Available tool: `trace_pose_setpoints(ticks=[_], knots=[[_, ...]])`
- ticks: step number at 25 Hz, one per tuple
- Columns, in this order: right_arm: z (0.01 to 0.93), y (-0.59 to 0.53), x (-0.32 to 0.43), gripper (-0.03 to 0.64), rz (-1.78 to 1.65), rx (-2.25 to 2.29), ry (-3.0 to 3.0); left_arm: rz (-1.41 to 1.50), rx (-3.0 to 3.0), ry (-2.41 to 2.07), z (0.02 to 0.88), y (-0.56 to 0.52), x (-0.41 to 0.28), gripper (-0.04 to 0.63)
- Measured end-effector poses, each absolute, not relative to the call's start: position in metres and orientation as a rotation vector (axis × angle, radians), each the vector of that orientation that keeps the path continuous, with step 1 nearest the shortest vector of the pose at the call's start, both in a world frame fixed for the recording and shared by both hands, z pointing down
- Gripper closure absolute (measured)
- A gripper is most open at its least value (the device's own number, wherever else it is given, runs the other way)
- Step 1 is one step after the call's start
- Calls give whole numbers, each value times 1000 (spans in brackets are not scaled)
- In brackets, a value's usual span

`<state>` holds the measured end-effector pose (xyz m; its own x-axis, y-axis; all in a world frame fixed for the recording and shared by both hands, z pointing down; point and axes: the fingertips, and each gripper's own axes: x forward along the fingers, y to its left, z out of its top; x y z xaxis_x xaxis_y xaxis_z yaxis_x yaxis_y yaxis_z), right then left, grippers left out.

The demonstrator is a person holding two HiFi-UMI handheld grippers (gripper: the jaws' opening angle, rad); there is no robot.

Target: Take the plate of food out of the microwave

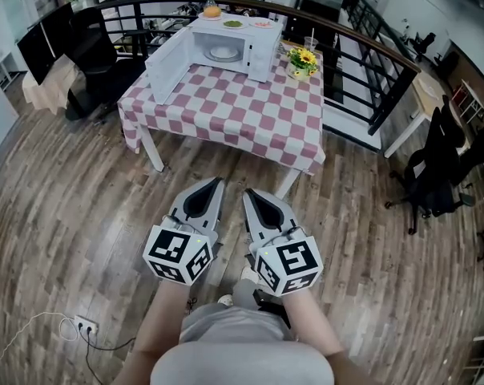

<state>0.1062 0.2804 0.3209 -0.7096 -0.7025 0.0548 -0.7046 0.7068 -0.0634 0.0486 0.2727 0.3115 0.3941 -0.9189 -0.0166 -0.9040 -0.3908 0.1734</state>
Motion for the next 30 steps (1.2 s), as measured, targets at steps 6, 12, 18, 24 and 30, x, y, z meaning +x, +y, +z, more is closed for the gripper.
trace_pose_setpoints(ticks=[6,12,18,24,30], knots=[[326,263,99,594,132,1161,-2883,-168,2491,-1656,319,256,43,595],[325,234,87,594,121,1138,-2903,-168,2490,-1666,322,228,38,595],[325,203,81,594,120,1141,-2913,-171,2485,-1663,324,195,33,594],[330,165,77,594,143,1153,-2912,-158,2486,-1651,331,161,31,595],[327,123,62,594,139,1128,-2927,-155,2475,-1655,329,119,19,595]])
